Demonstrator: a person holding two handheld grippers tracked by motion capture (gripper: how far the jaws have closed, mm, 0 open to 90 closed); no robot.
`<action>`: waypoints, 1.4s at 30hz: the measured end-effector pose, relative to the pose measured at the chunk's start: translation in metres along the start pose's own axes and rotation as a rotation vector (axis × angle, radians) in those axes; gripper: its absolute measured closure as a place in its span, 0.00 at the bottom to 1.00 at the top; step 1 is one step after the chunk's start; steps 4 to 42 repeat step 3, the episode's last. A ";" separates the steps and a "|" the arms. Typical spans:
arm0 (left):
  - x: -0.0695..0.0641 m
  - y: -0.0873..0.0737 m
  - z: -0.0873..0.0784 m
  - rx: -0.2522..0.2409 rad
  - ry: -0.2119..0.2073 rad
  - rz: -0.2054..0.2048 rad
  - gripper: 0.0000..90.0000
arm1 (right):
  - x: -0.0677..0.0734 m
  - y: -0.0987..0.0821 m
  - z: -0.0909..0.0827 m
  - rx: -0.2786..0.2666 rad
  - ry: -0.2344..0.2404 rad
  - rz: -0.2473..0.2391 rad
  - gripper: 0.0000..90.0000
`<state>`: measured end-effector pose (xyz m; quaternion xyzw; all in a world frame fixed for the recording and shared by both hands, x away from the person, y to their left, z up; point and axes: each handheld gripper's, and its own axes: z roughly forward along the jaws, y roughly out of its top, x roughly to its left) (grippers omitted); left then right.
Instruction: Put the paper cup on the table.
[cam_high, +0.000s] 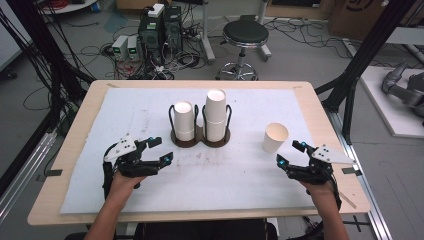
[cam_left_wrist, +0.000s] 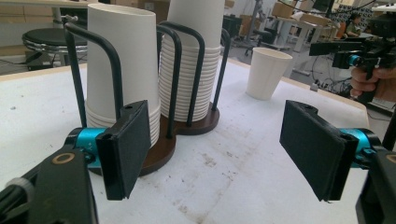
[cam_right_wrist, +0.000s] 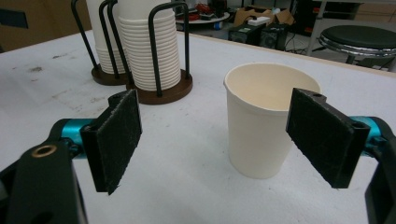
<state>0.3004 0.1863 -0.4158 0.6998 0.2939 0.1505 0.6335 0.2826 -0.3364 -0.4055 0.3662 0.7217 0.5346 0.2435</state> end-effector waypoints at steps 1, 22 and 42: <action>0.000 0.000 0.000 0.002 0.000 0.001 0.27 | 0.000 0.000 0.001 0.001 -0.001 0.002 0.21; 0.000 -0.001 -0.001 -0.001 0.005 -0.002 0.27 | -0.001 0.000 0.001 0.005 0.000 -0.002 0.21; 0.000 -0.001 -0.001 -0.001 0.005 -0.002 0.27 | -0.001 0.000 0.001 0.005 0.000 -0.002 0.21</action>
